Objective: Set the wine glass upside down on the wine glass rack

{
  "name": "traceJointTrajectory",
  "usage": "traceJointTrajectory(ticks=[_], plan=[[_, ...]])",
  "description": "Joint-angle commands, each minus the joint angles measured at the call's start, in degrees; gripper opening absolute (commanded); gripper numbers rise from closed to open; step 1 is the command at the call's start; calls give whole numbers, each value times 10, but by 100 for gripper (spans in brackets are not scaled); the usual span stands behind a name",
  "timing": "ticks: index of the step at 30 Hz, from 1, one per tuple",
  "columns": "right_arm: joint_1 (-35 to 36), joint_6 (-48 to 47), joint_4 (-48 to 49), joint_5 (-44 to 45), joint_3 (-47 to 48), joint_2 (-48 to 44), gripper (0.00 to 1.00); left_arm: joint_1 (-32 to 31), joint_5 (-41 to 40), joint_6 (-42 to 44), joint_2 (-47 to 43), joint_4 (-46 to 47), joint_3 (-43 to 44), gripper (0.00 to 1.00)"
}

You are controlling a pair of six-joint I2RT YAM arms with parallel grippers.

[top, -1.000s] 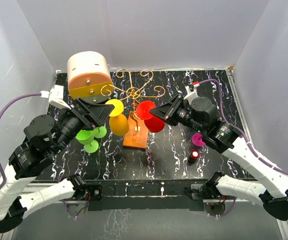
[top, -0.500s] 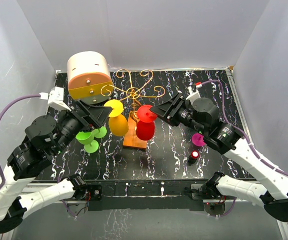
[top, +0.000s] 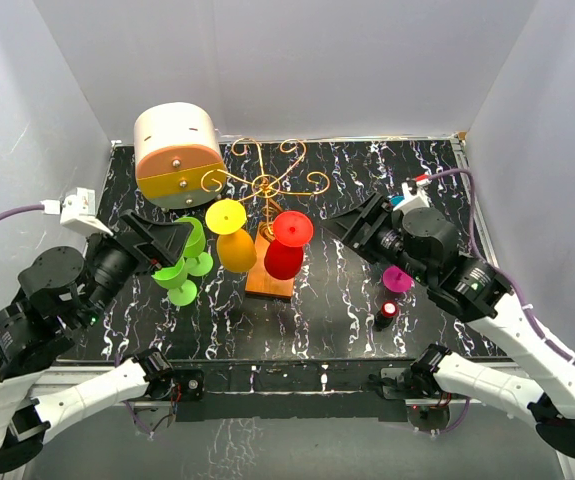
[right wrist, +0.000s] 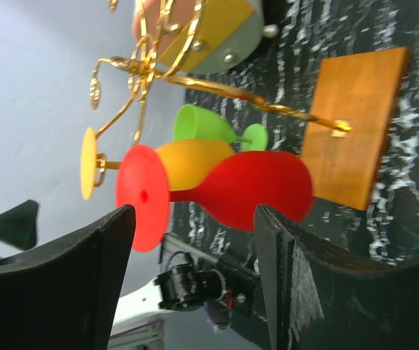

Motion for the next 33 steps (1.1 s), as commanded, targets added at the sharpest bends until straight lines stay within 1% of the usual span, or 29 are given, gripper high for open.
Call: traceJointTrajectory(ticks=[1, 10, 12, 15, 22, 25, 29, 33], plan=[[1, -59, -63, 95, 39, -24, 65, 2, -26, 38, 3, -49, 19, 85], [1, -175, -231, 314, 126, -21, 66, 2, -48, 52, 8, -103, -6, 88], [1, -188, -263, 366, 129, -7, 65, 2, -60, 49, 11, -114, -12, 88], [1, -203, -288, 422, 108, 23, 64, 2, -71, 47, 14, -120, -19, 88], [0, -208, -274, 421, 65, 61, 64, 2, -75, 44, 7, -115, -22, 89], [-9, -207, -269, 415, 46, 67, 62, 2, -71, 44, 0, -105, -28, 89], [-43, -214, -259, 392, 25, 71, 60, 2, -61, 44, -1, -100, -26, 89], [-103, -257, -210, 327, -13, 64, 59, 2, -49, 51, -1, -92, -21, 91]])
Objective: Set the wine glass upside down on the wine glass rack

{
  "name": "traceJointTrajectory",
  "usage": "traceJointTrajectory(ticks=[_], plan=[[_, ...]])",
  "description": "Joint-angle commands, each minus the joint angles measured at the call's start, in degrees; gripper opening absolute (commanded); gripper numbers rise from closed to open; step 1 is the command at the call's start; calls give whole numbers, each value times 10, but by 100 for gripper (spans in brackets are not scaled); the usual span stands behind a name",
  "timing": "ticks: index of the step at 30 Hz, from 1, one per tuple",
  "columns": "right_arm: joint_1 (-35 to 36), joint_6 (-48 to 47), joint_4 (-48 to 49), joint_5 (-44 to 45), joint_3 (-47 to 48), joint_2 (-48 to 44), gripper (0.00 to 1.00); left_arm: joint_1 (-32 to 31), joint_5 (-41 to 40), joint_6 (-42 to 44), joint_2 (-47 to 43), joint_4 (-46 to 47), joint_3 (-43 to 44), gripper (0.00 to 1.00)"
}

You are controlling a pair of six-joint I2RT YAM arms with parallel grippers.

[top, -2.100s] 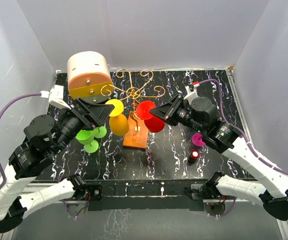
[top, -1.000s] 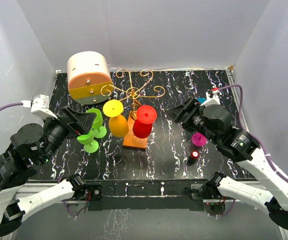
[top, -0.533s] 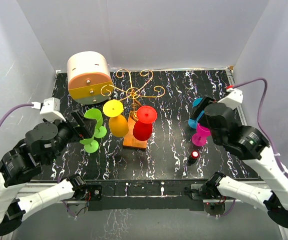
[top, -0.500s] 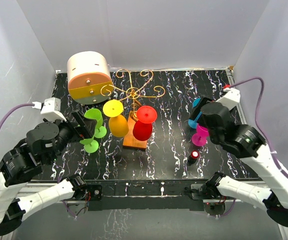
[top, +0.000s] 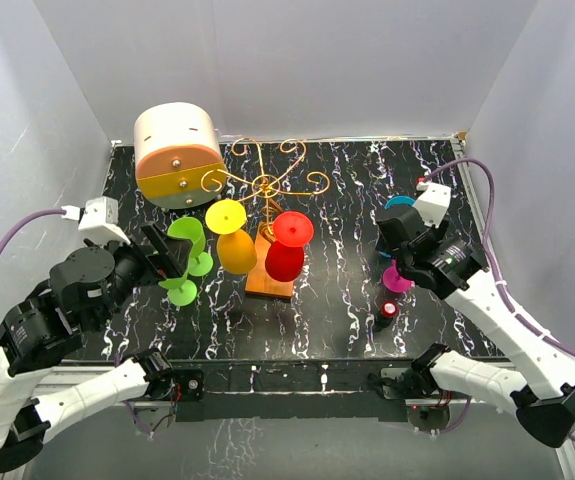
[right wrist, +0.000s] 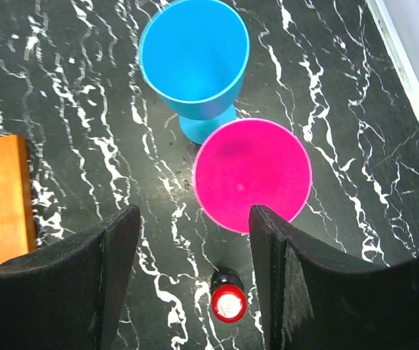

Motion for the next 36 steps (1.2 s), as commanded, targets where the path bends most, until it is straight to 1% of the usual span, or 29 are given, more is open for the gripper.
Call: traceJointTrajectory(ticks=[1, 6, 9, 12, 16, 24, 30, 36], plan=[[-67, -49, 70, -66, -37, -12, 59, 2, 11, 15, -3, 19, 7, 91], [-167, -102, 145, -202, -85, -6, 52, 2, 35, 29, -4, 29, 17, 94], [-198, -127, 166, -250, -93, 12, 48, 2, 48, 39, -12, 43, 19, 95], [-205, -161, 183, -251, -92, 25, 40, 2, 53, 44, -20, 54, 17, 96], [-205, -182, 180, -242, -75, 36, 36, 2, 52, 47, -22, 53, 18, 97], [-205, -169, 151, -252, -48, 29, 36, 2, 50, 53, -20, 59, 18, 98], [-205, -160, 143, -255, -48, 36, 37, 2, 52, 54, -20, 62, 17, 98], [-205, -138, 159, -252, -71, 27, 30, 2, 45, 55, -21, 55, 20, 98]])
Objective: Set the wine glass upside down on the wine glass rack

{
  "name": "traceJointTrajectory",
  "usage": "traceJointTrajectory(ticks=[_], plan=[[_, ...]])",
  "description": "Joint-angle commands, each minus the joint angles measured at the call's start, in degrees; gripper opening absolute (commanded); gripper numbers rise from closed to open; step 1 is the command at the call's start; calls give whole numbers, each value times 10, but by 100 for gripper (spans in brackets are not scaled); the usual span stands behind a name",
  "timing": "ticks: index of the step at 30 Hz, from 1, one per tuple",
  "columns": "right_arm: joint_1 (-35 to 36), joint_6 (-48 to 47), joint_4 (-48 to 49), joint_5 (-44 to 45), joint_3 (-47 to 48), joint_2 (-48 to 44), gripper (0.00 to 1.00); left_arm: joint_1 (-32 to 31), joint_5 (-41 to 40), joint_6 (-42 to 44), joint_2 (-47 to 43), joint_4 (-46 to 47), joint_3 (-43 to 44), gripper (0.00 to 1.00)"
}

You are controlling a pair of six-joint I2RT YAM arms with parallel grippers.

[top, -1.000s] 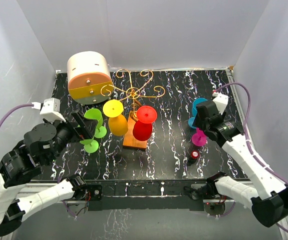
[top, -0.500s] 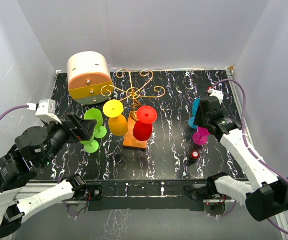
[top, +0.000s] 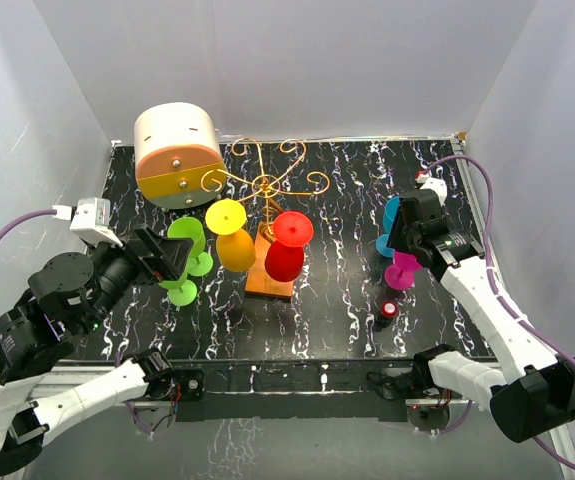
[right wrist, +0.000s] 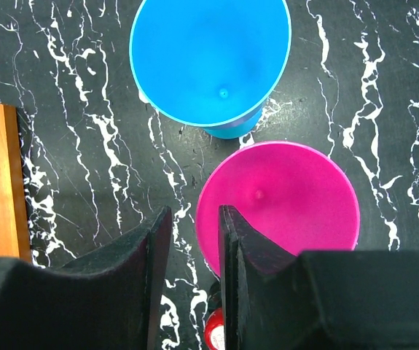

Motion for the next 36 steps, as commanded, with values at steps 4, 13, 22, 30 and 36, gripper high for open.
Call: traceJointTrajectory(ticks=[4, 13, 22, 30, 36], plan=[[-3, 15, 19, 2, -9, -5, 27, 2, -6, 11, -1, 1, 18, 98], [-3, 8, 2, 17, 4, 20, 15, 2, -2, 11, -5, 6, 18, 98], [-4, 10, 4, 8, -10, 23, 11, 2, 19, 20, -4, 19, 27, 98], [-4, 4, -19, -11, 24, 23, 0, 2, 48, 32, 3, 48, 35, 99], [-4, -5, -74, -55, 119, 1, 0, 2, 172, 81, -1, 169, 24, 99]])
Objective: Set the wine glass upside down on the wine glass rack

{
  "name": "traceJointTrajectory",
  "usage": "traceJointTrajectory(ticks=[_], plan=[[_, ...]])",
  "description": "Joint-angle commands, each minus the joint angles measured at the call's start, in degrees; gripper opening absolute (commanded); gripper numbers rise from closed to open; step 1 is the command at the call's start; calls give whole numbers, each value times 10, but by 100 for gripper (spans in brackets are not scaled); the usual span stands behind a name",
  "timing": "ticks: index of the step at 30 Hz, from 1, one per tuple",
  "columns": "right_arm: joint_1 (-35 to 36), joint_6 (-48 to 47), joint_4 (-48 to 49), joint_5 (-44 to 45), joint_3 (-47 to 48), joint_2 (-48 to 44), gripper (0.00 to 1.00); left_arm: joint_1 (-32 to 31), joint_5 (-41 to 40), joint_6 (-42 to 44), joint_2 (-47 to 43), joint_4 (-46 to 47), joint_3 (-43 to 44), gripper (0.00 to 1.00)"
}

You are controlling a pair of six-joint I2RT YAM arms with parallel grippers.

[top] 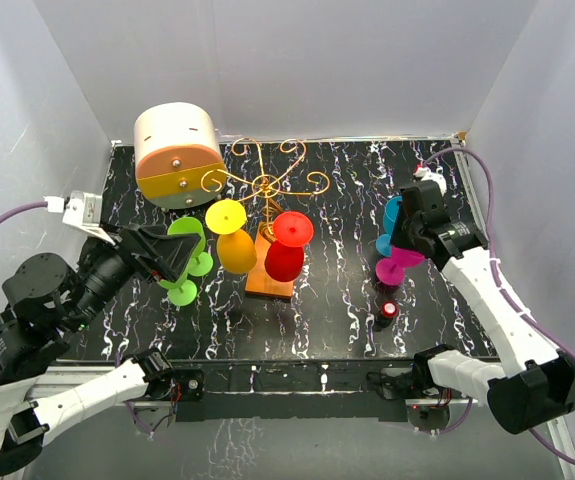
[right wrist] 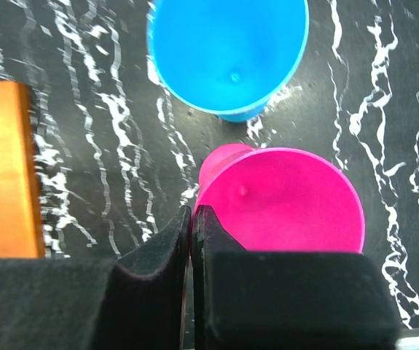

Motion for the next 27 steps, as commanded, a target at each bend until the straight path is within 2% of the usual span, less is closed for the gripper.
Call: traceJointTrajectory(ticks=[1, 8, 13, 18, 22, 27], plan=[[-1, -9, -23, -36, 92, -29, 0, 2, 108, 46, 0, 119, 2, 99], [-1, -10, -61, -80, 145, -51, 0, 2, 178, 44, 47, 169, 29, 99], [-2, -8, -41, -124, 172, -82, 0, 2, 238, 29, 99, 226, 44, 99], [-1, 0, 14, -135, 176, -132, 0, 2, 354, 3, 186, 269, 81, 99], [-1, 2, 78, -103, 156, -188, 0, 2, 397, -49, 250, 334, 99, 99], [-1, 13, 169, -56, 136, -250, 0, 2, 422, -138, 297, 463, 69, 98]])
